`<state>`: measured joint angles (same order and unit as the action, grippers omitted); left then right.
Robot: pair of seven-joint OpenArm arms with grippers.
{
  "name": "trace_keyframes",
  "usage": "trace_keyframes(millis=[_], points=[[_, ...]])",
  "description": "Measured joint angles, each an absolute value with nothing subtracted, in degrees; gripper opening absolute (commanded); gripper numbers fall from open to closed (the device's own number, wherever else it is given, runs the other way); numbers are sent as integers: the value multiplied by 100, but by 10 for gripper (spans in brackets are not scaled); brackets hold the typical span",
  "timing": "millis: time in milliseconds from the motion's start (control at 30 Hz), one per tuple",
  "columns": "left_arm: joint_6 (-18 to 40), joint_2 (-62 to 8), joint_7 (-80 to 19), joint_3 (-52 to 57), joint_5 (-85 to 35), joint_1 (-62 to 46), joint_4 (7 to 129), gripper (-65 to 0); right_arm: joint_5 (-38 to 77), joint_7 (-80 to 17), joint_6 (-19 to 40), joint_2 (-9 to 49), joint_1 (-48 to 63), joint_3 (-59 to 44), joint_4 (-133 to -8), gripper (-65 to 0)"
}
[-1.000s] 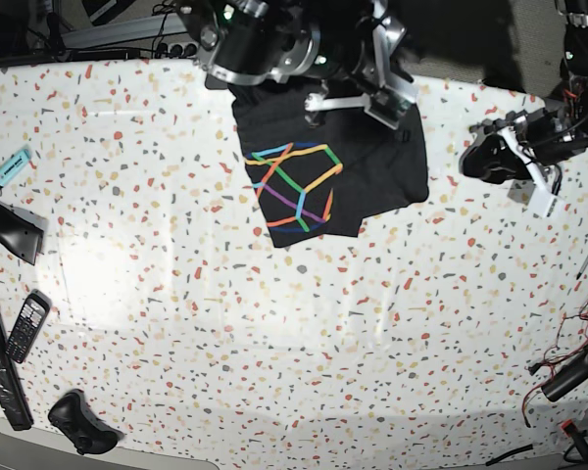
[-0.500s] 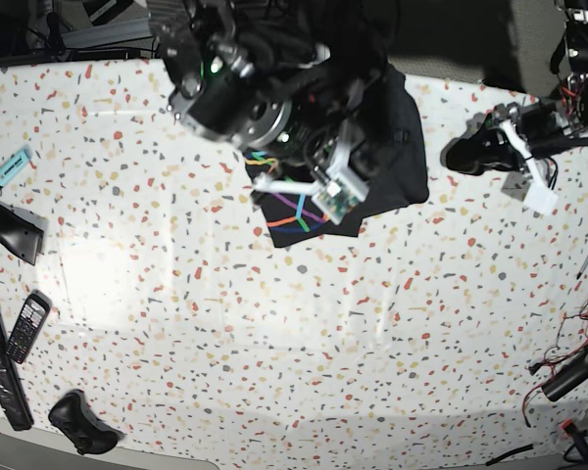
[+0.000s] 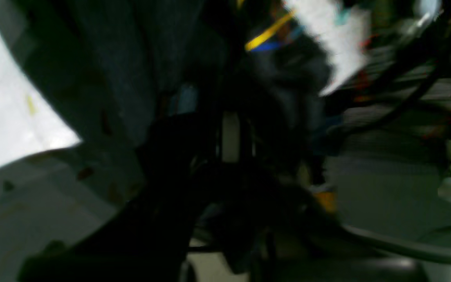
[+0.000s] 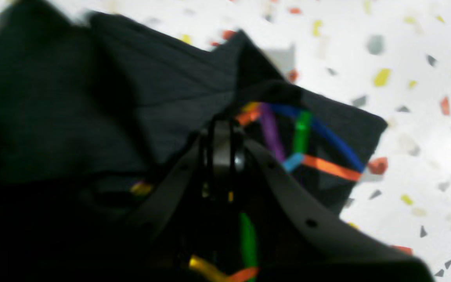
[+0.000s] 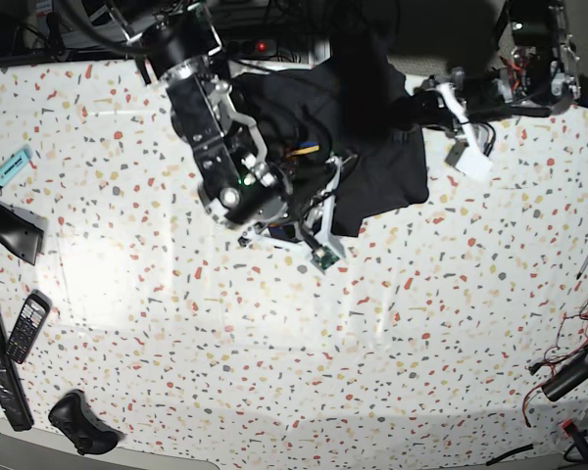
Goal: Fold the T-shirt properly
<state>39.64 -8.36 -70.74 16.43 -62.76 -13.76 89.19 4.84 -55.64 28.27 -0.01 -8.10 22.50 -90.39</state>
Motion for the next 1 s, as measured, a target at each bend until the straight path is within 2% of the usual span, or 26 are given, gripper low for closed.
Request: trace_keyframes(millis=[133,267,567,833,1000], points=[[3966,-858,-6171,1483,-5341,-1358,8444,-650,283,-5568,2832,69,-904,2233,-8761,-650],[4099,-1028,-5511,1033,-5006,-1173,7843,-650,303,-5706,2856,366,-910,2095,-8757,-650],[4222,-943,-4198,121,-3795,274,6449,-650,410,-5920,2851,1039,-674,1376,-8917,-650],[4169,-926,-3575,-473,-3183,1702,5120,-650,399,-5636,2783,1092,108,1173,-9537,-650],[4018,-930,-3599,-528,-2958,2309,4917,-650,639,-5677,2502,1013,497,1168,-10031,-650]])
